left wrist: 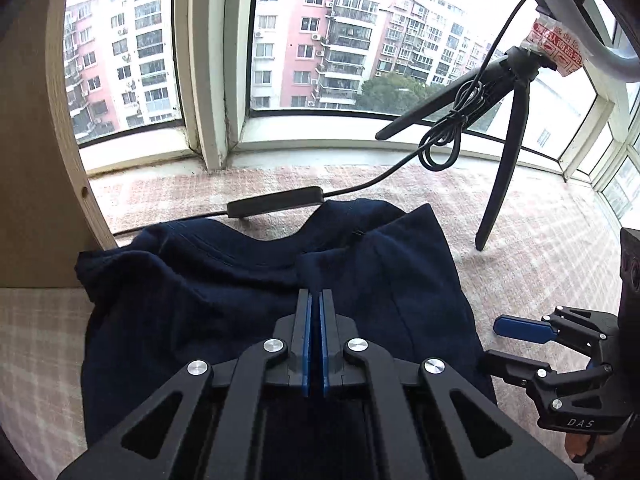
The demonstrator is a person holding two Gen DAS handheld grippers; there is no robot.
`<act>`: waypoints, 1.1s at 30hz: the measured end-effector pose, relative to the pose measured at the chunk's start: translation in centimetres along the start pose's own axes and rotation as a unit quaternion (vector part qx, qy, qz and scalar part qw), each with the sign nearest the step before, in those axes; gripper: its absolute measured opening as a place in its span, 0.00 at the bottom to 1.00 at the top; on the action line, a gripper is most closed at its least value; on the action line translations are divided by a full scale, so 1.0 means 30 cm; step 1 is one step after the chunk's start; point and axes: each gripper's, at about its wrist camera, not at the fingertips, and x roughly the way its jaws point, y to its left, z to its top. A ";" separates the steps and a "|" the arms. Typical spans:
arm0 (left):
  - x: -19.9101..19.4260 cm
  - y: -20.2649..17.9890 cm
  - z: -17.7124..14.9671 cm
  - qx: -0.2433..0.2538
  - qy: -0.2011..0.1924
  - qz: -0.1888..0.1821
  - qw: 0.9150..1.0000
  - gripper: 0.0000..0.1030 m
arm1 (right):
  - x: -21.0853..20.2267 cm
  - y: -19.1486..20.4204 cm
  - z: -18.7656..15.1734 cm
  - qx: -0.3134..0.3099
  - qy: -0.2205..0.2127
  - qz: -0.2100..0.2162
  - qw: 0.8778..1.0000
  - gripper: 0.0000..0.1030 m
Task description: Fold clothes
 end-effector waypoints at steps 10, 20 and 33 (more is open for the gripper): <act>-0.139 0.111 0.015 -0.053 -0.019 0.018 0.998 0.21 | 0.170 0.125 0.151 -0.092 0.022 -0.078 0.992 0.31; -0.679 0.173 -0.206 -0.014 -0.063 0.010 0.998 0.29 | -0.006 0.334 -0.065 -0.111 0.048 0.080 0.989 0.31; -1.264 0.271 -0.596 -0.022 -0.096 0.030 0.995 0.31 | -0.420 0.380 -0.238 -0.042 -0.029 0.038 0.998 0.31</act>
